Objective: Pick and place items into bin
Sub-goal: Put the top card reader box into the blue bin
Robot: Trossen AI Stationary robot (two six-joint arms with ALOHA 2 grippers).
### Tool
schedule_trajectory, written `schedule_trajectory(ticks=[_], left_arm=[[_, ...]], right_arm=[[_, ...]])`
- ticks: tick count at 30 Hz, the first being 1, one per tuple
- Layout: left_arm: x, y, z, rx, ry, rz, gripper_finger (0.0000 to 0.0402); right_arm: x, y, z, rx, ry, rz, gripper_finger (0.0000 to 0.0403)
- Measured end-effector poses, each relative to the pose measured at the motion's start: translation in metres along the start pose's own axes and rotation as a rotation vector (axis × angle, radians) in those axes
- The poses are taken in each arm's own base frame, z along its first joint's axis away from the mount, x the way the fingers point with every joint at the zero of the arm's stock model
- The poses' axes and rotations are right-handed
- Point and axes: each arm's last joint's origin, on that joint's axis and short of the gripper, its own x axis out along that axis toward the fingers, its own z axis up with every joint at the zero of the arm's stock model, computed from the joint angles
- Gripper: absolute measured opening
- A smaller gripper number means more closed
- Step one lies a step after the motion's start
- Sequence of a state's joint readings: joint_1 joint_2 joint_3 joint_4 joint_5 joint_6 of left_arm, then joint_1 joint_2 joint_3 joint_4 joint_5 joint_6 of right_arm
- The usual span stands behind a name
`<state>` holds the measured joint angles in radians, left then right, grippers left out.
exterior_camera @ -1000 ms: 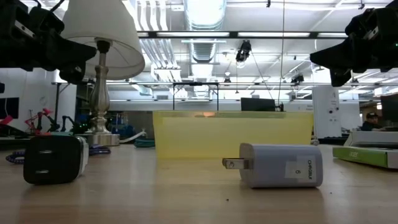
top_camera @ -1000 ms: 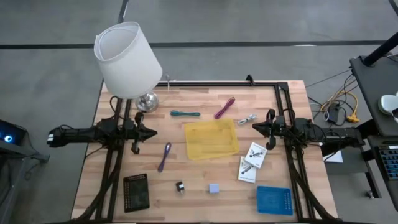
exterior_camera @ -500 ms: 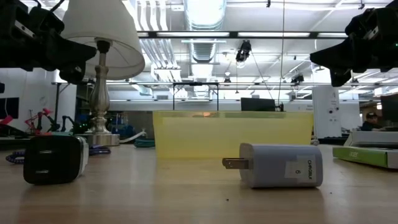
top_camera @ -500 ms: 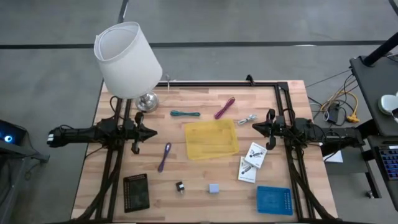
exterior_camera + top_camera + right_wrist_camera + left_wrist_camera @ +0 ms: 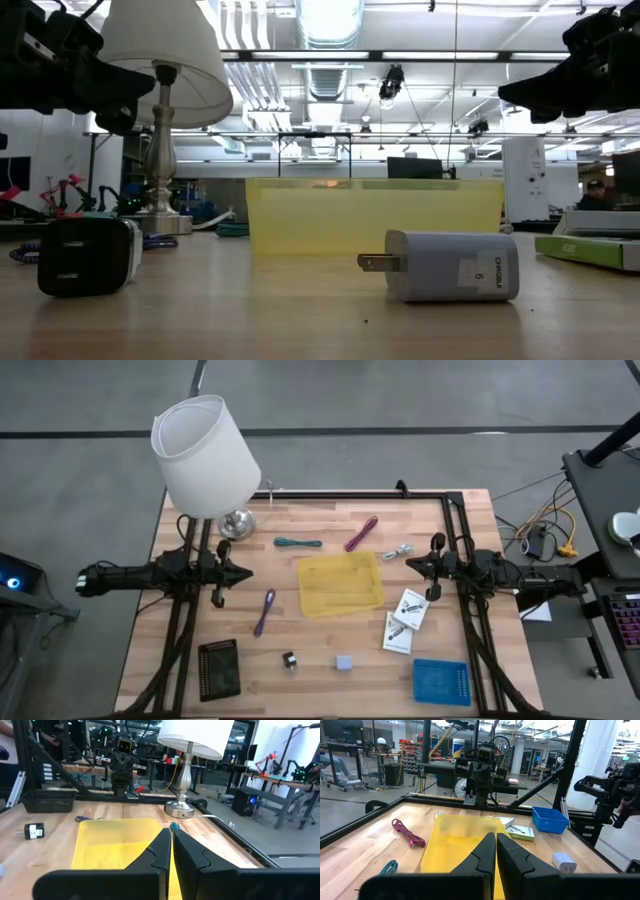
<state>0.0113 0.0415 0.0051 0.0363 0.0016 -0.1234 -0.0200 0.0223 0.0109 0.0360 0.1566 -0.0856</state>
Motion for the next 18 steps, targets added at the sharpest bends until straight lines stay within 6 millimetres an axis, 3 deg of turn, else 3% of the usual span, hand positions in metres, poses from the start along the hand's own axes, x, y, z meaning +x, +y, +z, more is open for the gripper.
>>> schedule_trajectory(ticks=[5,9,12,18], left_arm=[[0.0,0.0,0.0,0.0,0.0,0.0,0.0],[0.0,0.0,0.001,-0.029,-0.014,-0.002,0.0],[0.0,0.0,0.005,-0.178,-0.05,-0.007,0.0],[-0.002,-0.001,0.02,-0.294,-0.214,0.007,0.0]], right_arm=[[0.0,0.0,0.002,0.136,-0.023,0.0,0.0009],[-0.001,-0.001,0.011,0.564,-0.116,0.024,0.0009],[-0.002,-0.002,0.018,0.82,-0.183,0.057,0.0009],[-0.003,-0.004,0.025,0.89,-0.276,0.035,0.0009]])
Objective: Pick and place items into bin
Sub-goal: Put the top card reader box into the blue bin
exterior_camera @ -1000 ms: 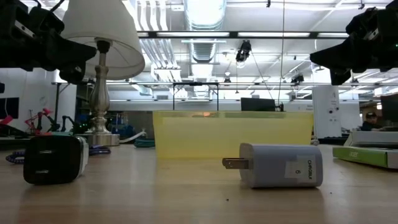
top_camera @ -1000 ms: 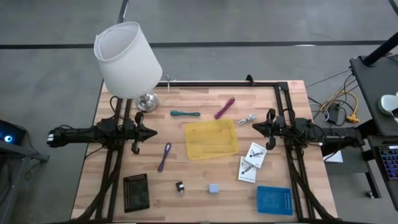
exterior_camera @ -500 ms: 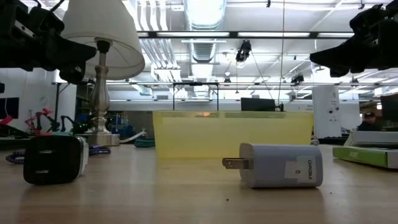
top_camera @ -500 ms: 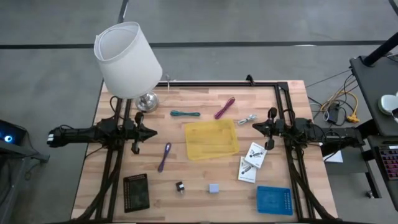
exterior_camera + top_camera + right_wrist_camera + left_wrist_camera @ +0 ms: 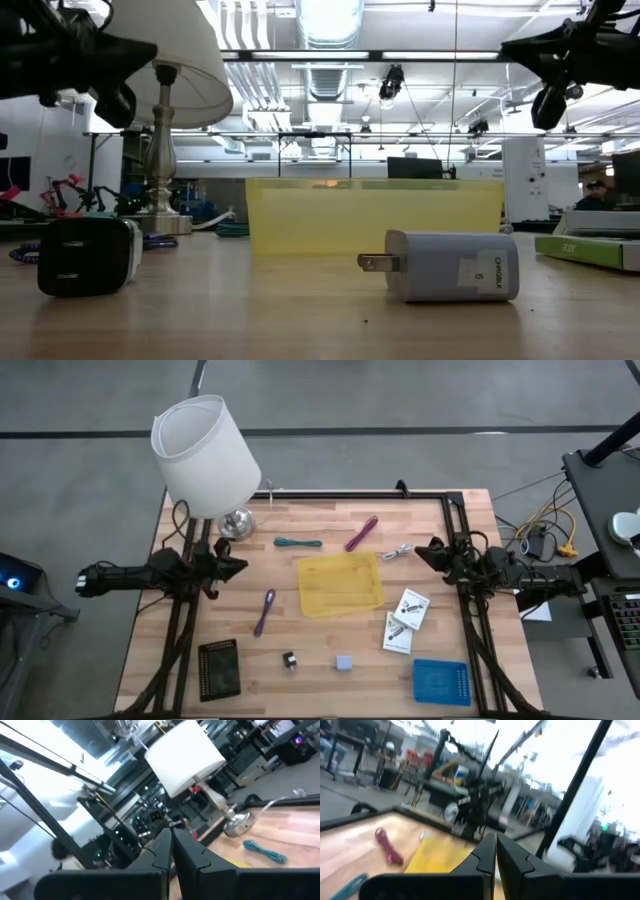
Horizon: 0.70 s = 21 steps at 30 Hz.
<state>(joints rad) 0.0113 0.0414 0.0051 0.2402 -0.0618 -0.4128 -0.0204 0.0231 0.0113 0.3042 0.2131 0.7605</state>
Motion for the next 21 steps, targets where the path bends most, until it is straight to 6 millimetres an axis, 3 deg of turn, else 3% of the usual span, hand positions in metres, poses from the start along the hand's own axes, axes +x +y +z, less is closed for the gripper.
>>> schedule_trajectory(ticks=[8,14,21], left_arm=[[-0.001,-0.004,0.011,-0.009,-0.124,-0.014,0.0007],[-0.001,-0.003,0.011,-0.009,-0.129,0.0,0.007],[-0.001,-0.003,0.011,-0.011,-0.136,0.015,0.0126]], right_arm=[[0.003,0.011,0.012,-0.012,-0.042,-0.02,0.0042],[0.013,0.03,0.029,-0.144,0.004,-0.056,0.0106],[0.032,0.056,0.049,-0.354,0.19,-0.13,0.016]])
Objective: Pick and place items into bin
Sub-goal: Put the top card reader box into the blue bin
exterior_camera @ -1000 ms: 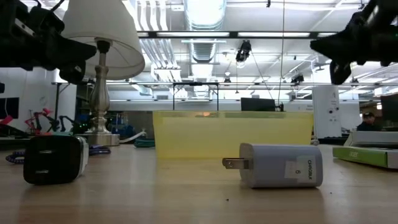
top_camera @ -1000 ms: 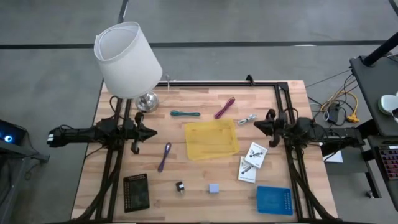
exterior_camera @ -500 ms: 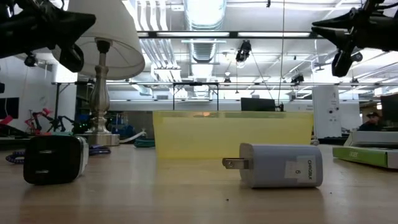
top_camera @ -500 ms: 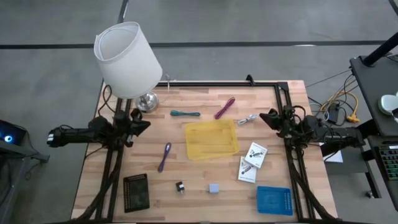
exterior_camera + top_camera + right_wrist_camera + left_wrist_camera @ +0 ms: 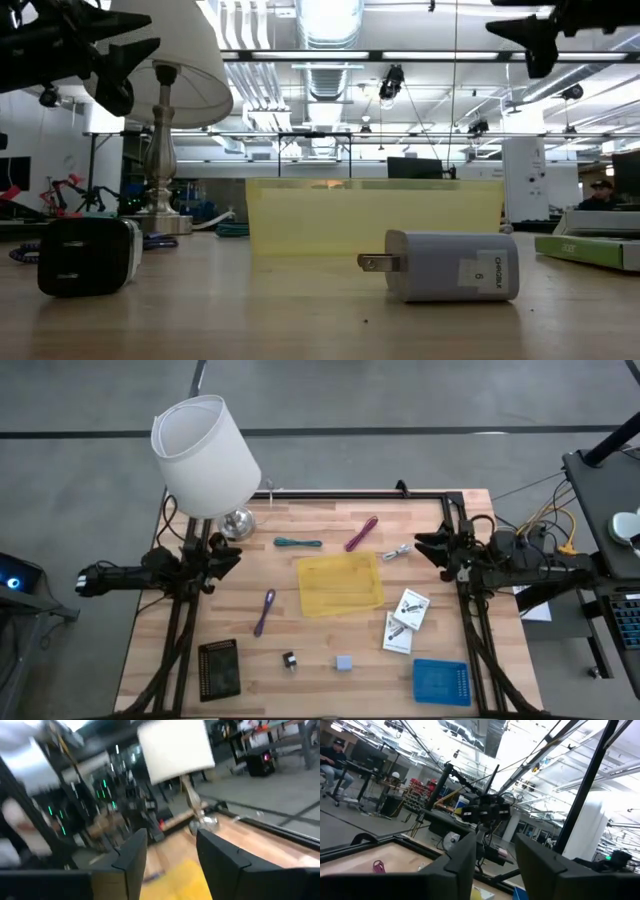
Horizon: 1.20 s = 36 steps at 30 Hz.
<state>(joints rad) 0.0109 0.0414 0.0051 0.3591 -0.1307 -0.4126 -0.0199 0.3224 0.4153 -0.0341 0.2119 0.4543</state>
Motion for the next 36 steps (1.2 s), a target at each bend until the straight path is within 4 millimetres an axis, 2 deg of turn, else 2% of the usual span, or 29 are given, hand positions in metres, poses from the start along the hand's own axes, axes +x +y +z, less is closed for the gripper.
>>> schedule_trajectory(ticks=[5,13,18,26,36], left_arm=[[0.0,-0.002,0.004,-0.006,-0.04,-0.015,0.013],[0.0,-0.003,0.008,-0.011,-0.079,-0.032,0.013],[0.0,-0.003,0.008,-0.011,-0.079,-0.032,0.013],[0.0,-0.003,0.008,-0.012,-0.081,-0.033,0.013],[0.0,-0.003,0.008,-0.012,-0.082,-0.033,0.013]], right_arm=[[0.009,0.011,0.018,-0.057,0.165,-0.074,0.0165],[0.024,0.021,0.03,-0.189,0.388,-0.144,0.0155],[0.035,0.027,0.031,-0.274,0.486,-0.087,0.015],[0.043,0.027,0.027,-0.365,0.668,-0.108,0.0152],[0.052,0.03,0.029,-0.418,0.744,-0.11,0.0154]])
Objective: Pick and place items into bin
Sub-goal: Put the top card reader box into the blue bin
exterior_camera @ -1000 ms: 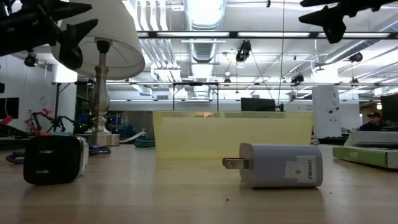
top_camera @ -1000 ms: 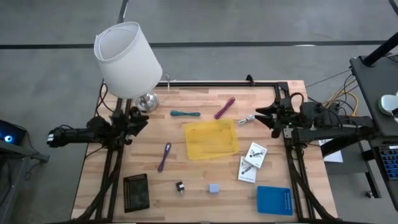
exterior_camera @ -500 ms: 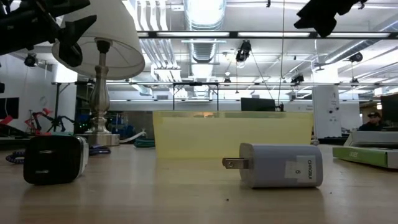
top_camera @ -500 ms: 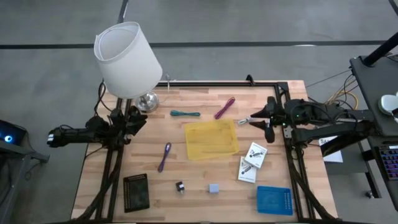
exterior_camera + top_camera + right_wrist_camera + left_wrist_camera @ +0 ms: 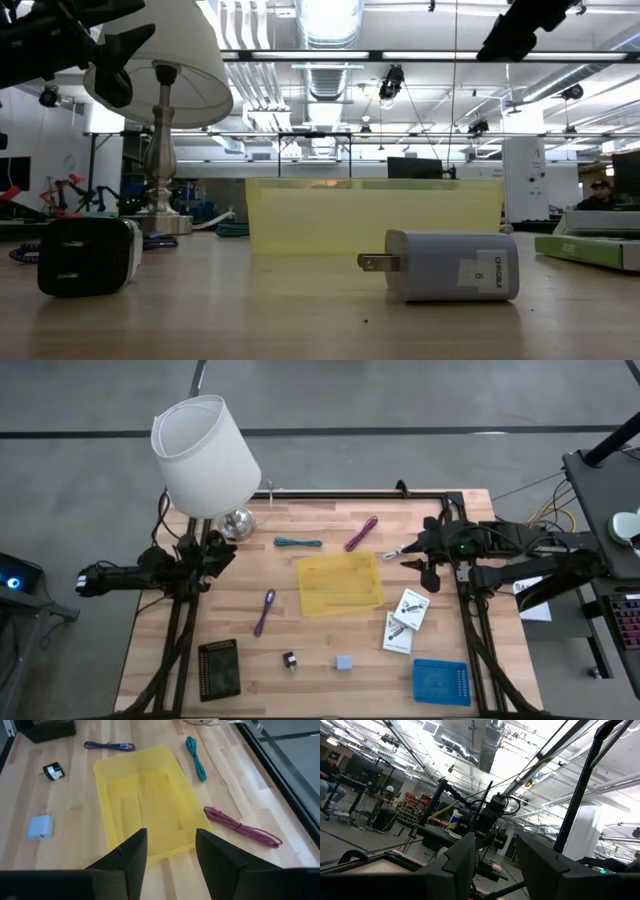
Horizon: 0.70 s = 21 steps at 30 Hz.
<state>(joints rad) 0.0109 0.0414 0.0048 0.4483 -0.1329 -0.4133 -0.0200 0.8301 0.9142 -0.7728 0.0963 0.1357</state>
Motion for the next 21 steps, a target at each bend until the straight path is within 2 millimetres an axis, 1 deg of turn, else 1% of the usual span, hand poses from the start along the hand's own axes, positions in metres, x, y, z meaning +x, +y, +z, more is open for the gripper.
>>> schedule_trajectory(ticks=[6,15,21], left_arm=[[0.0,0.0,-0.0001,0.0,0.001,0.0,0.013],[0.0,0.0,-0.0001,0.0,0.001,0.0,0.013],[0.0,0.0,-0.0001,0.0,0.001,0.0,0.013]], right_arm=[[0.0004,0.0001,0.0005,-0.006,0.003,0.0,0.0148],[0.0005,0.0001,0.0004,-0.009,0.003,0.0,0.0158],[0.0024,0.0003,0.0001,-0.108,0.015,-0.001,0.0166]])
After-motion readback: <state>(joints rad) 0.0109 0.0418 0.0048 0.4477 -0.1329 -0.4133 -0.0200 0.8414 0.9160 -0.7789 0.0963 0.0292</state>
